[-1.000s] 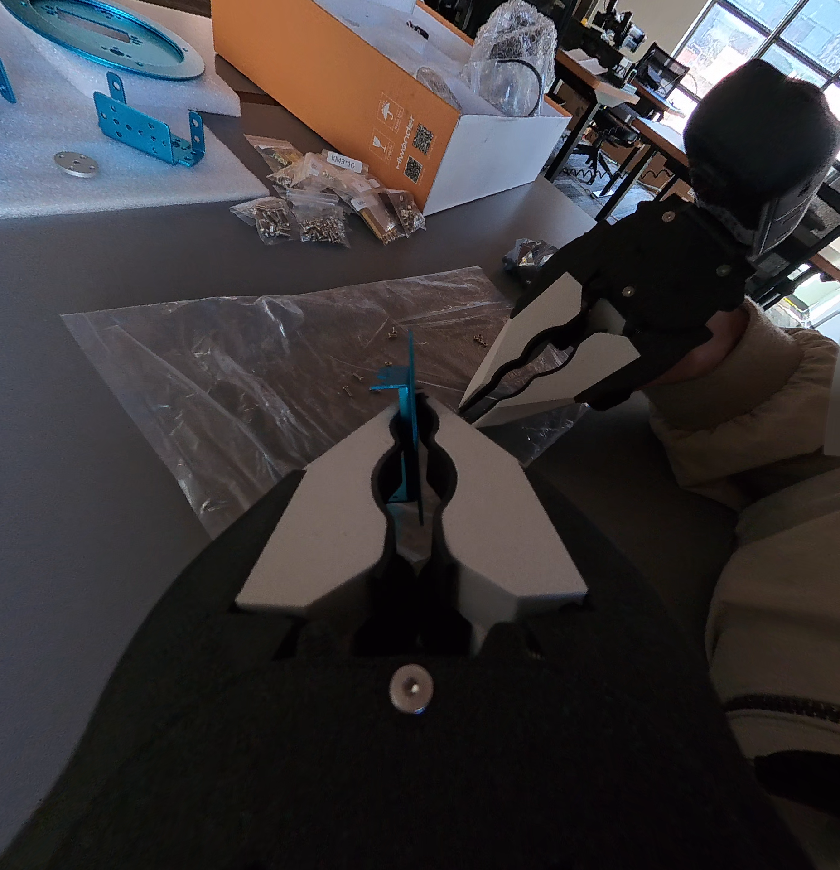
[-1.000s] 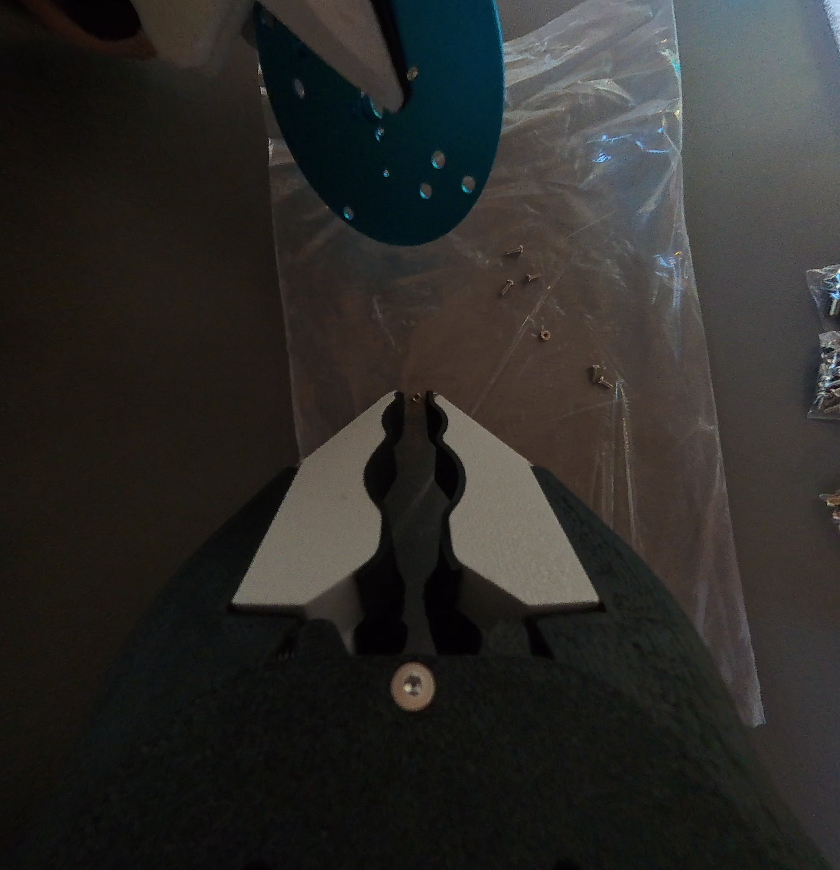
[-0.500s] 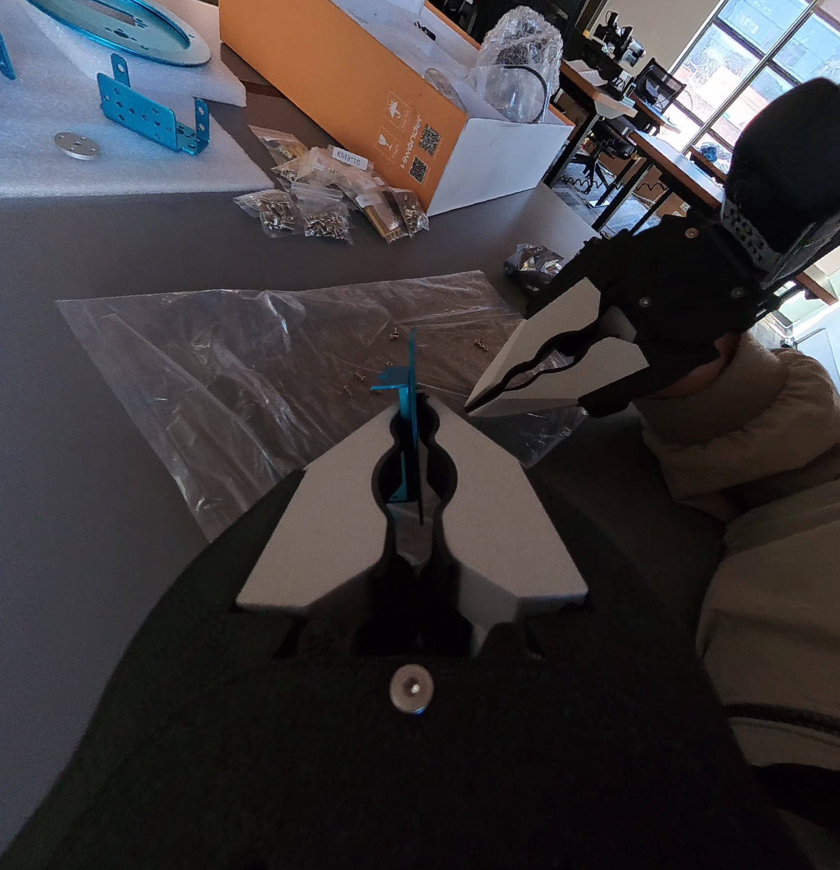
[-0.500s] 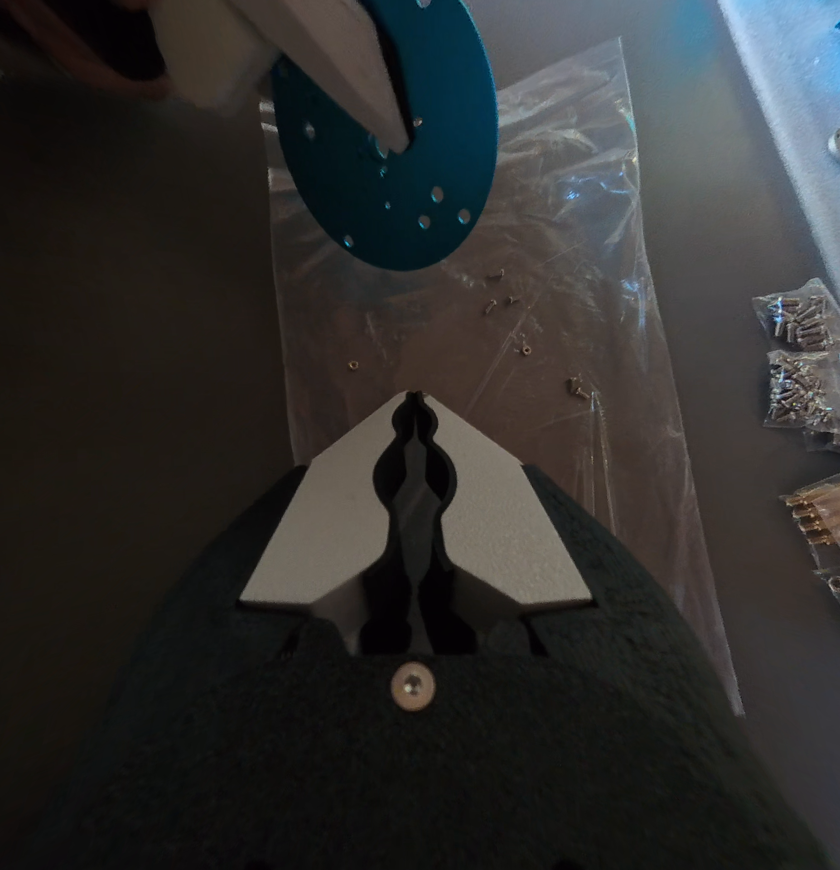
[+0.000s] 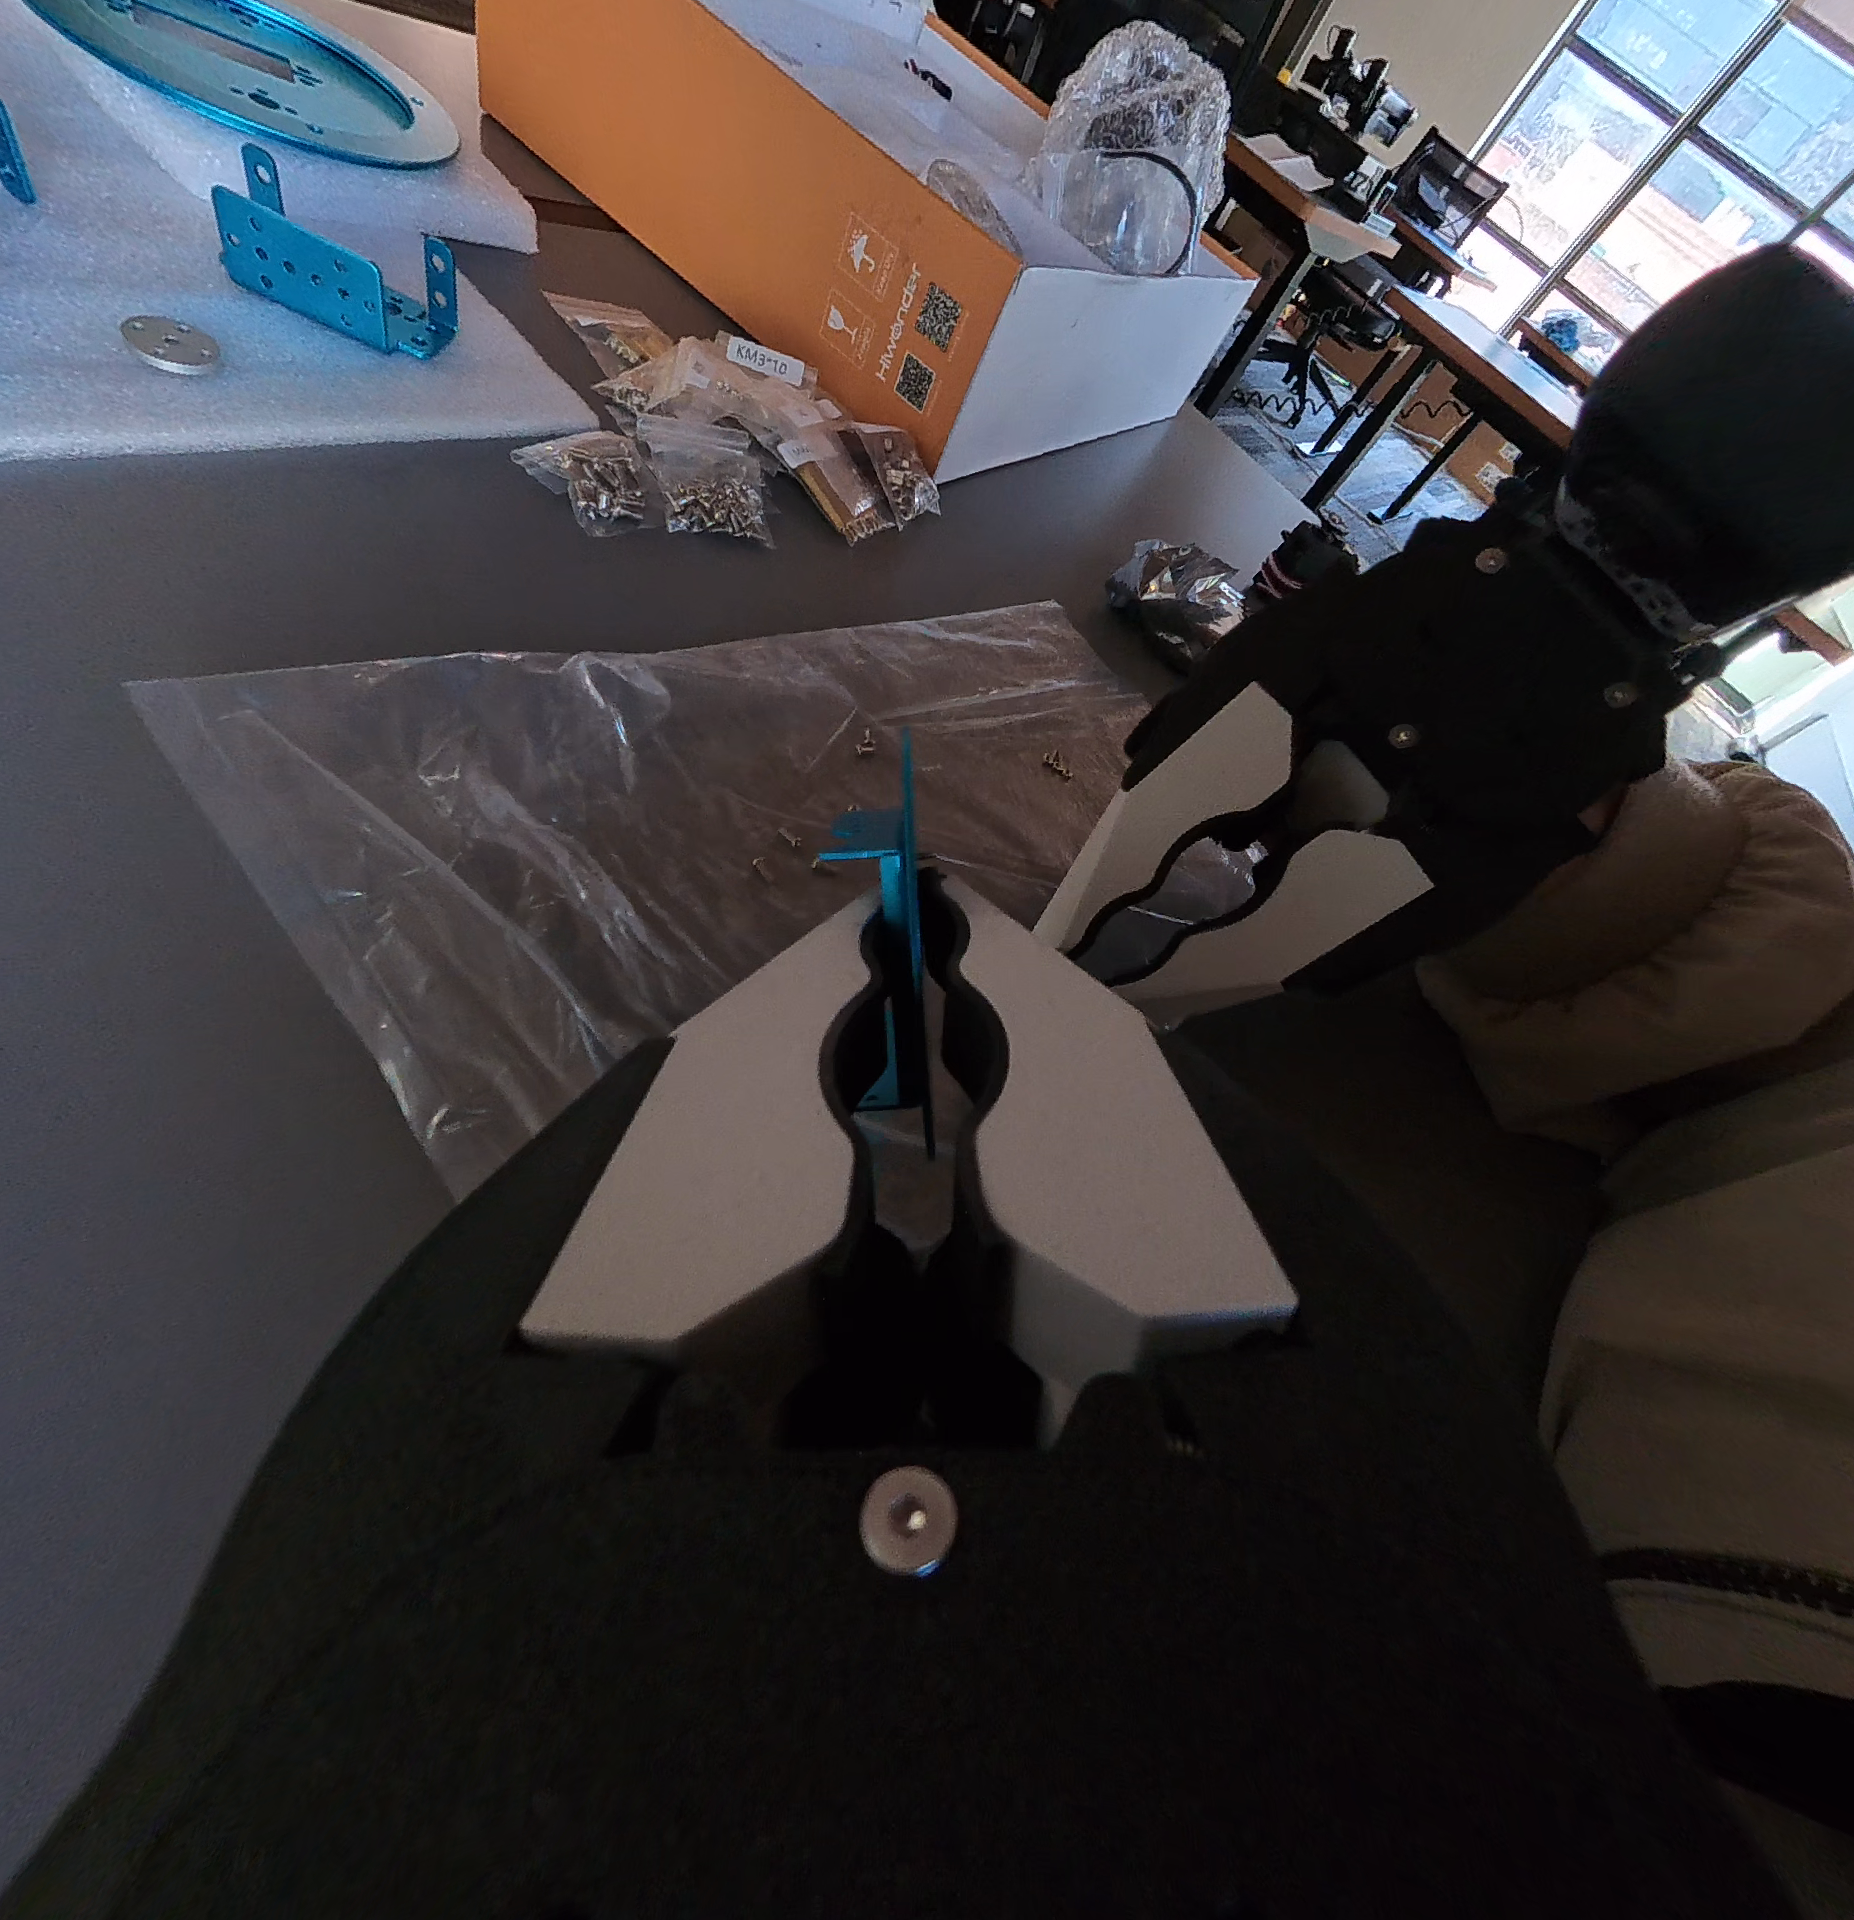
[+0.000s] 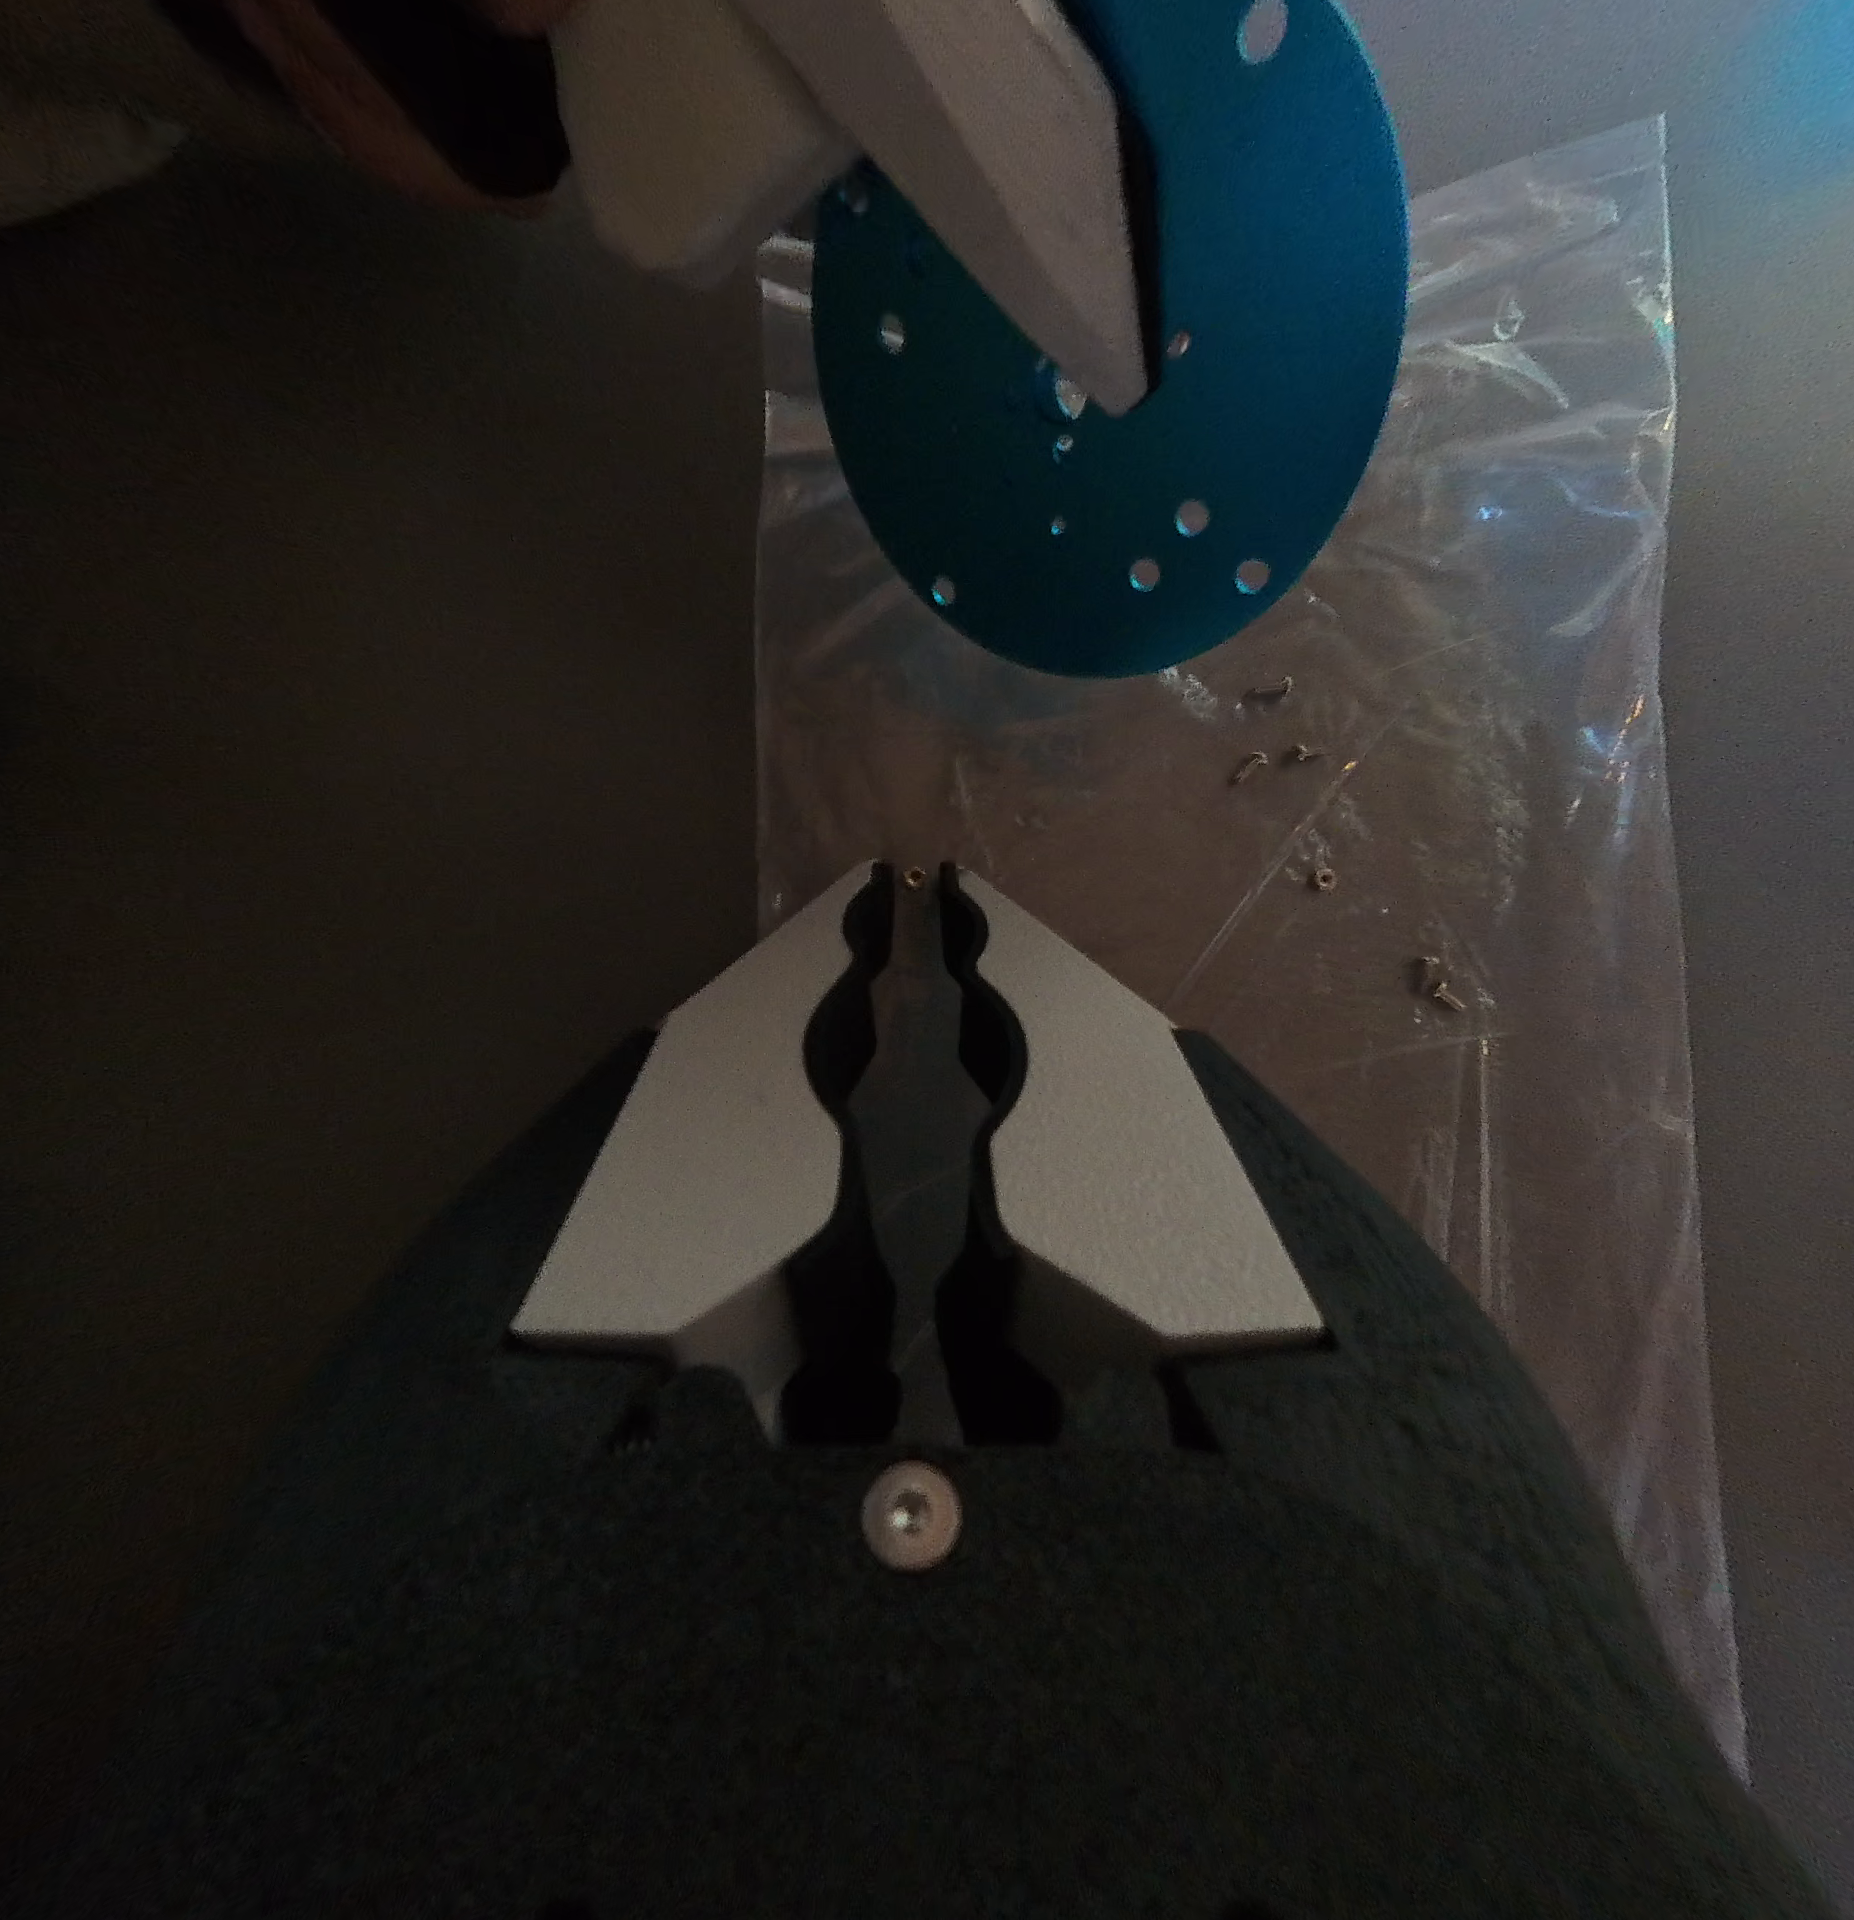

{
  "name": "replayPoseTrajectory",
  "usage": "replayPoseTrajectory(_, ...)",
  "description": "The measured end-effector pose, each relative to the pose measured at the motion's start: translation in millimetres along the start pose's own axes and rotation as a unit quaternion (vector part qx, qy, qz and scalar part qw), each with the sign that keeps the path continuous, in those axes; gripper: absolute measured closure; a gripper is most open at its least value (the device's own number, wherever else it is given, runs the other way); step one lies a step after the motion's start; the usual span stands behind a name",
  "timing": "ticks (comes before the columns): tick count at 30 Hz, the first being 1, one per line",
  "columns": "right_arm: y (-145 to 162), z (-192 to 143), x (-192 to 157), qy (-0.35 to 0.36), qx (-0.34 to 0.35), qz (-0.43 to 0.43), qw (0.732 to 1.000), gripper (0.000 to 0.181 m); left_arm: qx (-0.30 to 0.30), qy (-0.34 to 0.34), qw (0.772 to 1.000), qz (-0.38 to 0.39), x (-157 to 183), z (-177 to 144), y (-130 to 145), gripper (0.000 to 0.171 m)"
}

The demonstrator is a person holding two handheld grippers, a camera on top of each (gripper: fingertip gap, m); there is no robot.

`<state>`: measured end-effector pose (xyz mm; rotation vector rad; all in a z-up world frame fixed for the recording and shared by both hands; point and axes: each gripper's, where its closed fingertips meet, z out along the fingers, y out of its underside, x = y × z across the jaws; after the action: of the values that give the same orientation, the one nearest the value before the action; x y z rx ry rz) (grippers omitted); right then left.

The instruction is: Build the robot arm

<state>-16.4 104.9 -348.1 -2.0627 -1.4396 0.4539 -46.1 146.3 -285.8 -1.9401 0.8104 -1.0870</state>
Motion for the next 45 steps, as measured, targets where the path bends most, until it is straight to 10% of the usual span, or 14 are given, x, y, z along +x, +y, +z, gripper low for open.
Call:
replayPoseTrajectory(13,-0.9,1.3,0.3,0.025,-0.032,-0.030,0.999,0.179,0.002,-0.002,1.000,-0.004,-1.6,-0.9,-0.8,0.171)
replayPoseTrajectory(27,-55.9,-39.5,26.7,0.103,0.169,-0.022,0.980,0.179,0.006,0.081,0.988,-0.131,5.8,1.0,-0.7,0.171)
replayPoseTrajectory(45,-79.2,-33.2,26.5,0.072,0.171,-0.070,0.980,0.180,0.013,0.125,0.980,-0.152,17.2,-2.1,-5.1,0.170)
